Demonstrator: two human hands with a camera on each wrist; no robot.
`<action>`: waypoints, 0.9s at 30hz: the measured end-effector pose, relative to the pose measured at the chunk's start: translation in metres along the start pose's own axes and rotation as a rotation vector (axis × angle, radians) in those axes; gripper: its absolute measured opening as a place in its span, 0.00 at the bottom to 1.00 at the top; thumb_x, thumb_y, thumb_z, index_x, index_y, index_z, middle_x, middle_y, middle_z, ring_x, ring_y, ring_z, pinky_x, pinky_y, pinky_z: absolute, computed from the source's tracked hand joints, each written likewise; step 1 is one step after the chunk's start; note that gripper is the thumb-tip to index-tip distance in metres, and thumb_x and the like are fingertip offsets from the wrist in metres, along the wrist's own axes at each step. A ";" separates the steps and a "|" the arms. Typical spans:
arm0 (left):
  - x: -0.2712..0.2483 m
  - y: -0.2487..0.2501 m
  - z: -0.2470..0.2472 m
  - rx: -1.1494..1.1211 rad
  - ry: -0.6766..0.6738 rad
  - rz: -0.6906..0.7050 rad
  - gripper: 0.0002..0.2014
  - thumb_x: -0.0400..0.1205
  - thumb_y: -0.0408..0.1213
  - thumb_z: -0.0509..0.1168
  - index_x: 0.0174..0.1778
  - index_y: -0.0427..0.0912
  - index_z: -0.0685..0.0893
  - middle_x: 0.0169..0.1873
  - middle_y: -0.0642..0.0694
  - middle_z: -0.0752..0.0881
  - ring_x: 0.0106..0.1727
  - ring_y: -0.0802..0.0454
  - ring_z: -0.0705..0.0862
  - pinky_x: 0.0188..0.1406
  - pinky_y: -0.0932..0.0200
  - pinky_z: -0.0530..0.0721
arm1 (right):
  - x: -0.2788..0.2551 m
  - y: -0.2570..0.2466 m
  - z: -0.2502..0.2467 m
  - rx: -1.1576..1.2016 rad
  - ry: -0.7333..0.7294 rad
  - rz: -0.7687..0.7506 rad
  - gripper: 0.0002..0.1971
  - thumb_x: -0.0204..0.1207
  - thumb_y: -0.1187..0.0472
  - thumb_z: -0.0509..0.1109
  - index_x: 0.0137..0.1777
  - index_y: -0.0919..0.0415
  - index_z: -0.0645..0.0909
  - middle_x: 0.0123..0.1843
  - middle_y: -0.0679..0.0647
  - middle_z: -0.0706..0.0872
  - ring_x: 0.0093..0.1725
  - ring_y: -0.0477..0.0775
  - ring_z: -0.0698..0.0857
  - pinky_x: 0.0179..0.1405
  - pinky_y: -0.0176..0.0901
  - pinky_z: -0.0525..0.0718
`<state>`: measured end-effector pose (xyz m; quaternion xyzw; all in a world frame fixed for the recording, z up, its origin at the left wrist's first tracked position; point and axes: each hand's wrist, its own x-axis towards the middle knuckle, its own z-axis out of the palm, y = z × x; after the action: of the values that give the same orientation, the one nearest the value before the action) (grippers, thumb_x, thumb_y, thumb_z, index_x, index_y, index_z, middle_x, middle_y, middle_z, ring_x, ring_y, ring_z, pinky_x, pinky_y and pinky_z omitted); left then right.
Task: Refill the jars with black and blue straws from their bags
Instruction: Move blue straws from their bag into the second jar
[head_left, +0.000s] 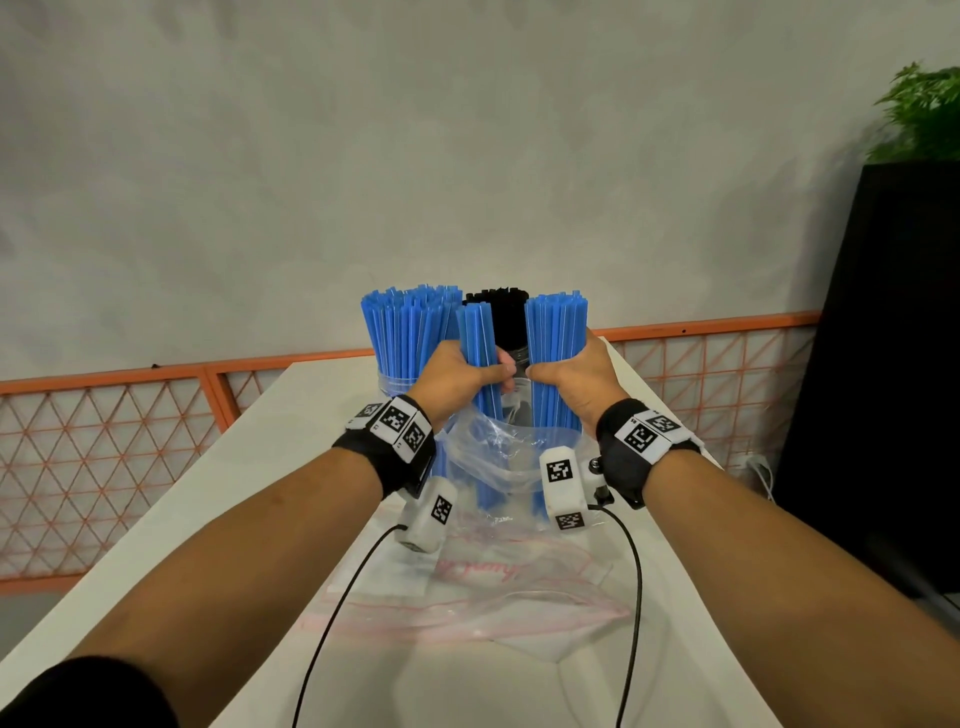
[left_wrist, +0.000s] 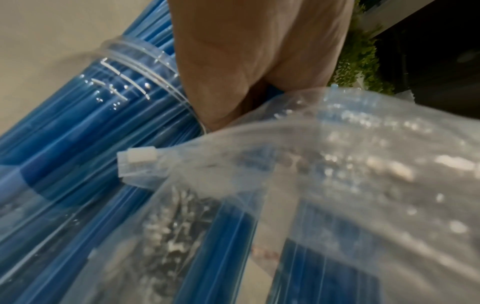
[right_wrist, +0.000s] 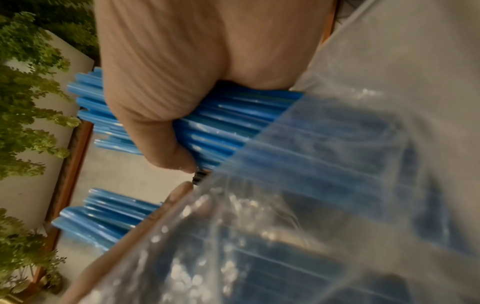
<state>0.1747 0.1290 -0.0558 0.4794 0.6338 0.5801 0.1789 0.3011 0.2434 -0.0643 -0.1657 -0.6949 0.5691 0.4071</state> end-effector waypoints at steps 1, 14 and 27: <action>-0.001 0.000 0.001 0.001 0.002 -0.012 0.05 0.80 0.28 0.71 0.48 0.29 0.86 0.35 0.37 0.88 0.39 0.47 0.88 0.60 0.43 0.87 | 0.000 0.000 0.000 -0.002 0.007 -0.003 0.21 0.64 0.71 0.79 0.49 0.50 0.75 0.45 0.54 0.84 0.44 0.47 0.85 0.30 0.29 0.83; -0.009 0.120 -0.052 -0.246 0.236 0.295 0.03 0.85 0.31 0.66 0.49 0.35 0.83 0.29 0.42 0.85 0.36 0.44 0.87 0.48 0.47 0.89 | 0.001 -0.002 0.005 -0.023 0.054 0.008 0.20 0.65 0.71 0.78 0.45 0.48 0.74 0.42 0.50 0.82 0.41 0.45 0.84 0.24 0.26 0.80; -0.047 0.040 -0.077 -0.160 0.206 0.118 0.07 0.87 0.25 0.59 0.48 0.36 0.81 0.33 0.40 0.86 0.37 0.43 0.87 0.45 0.48 0.87 | -0.003 -0.004 0.006 -0.044 0.059 0.017 0.20 0.66 0.70 0.78 0.47 0.47 0.73 0.44 0.50 0.82 0.44 0.46 0.83 0.33 0.32 0.80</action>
<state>0.1526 0.0420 -0.0143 0.4379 0.5712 0.6844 0.1163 0.2990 0.2360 -0.0618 -0.1973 -0.6935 0.5520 0.4188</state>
